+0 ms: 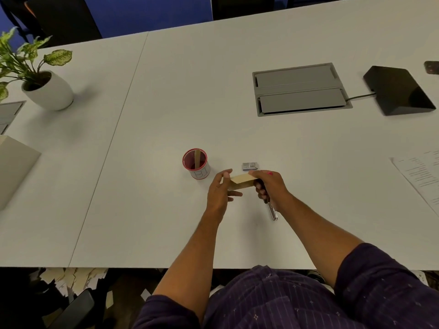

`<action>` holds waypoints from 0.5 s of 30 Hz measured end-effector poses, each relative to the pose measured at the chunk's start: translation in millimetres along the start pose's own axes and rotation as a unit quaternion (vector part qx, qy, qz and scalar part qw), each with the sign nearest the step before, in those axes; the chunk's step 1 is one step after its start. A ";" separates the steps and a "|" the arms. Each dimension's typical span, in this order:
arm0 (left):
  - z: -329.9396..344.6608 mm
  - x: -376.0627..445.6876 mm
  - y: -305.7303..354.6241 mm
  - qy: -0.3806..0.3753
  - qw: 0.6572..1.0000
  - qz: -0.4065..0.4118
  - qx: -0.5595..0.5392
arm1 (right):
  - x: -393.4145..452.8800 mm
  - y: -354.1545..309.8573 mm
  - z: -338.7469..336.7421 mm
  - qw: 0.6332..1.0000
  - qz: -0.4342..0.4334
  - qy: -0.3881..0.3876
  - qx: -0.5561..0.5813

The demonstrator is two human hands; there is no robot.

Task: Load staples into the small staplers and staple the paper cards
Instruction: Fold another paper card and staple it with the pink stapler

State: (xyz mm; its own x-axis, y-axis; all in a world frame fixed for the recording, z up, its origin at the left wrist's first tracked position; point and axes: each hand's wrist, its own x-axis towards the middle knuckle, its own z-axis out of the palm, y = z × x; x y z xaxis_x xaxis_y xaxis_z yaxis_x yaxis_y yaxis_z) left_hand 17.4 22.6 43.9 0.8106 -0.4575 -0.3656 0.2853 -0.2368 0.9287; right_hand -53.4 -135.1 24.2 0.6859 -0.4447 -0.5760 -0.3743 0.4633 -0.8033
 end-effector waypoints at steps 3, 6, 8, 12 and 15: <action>3.9 -2.6 2.0 -0.019 0.999 0.022 0.026 | 0.0 -1.5 3.1 0.999 0.013 0.029 0.024; 7.8 -4.7 2.1 -0.024 0.999 0.018 0.034 | 1.6 -0.9 5.8 0.996 0.021 0.047 0.069; 9.0 -4.8 0.1 -0.037 0.998 0.023 0.042 | 2.5 -0.2 5.1 0.994 0.025 0.047 0.095; 9.7 -5.3 -5.5 -0.055 0.996 0.037 0.057 | 2.5 1.7 0.5 0.995 0.029 0.037 0.090; 11.3 -7.5 -3.3 -0.061 0.996 0.029 0.055 | 1.9 3.7 -1.4 0.993 0.031 0.031 0.106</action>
State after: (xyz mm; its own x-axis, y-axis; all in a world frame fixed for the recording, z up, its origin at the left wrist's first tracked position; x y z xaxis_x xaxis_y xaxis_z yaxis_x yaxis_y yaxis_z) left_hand 4.6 17.1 42.9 0.7537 -0.5727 -0.3223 0.1762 -0.2964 0.9387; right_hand -54.4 -135.3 19.9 0.6235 -0.4533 -0.6370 -0.2701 0.6396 -0.7196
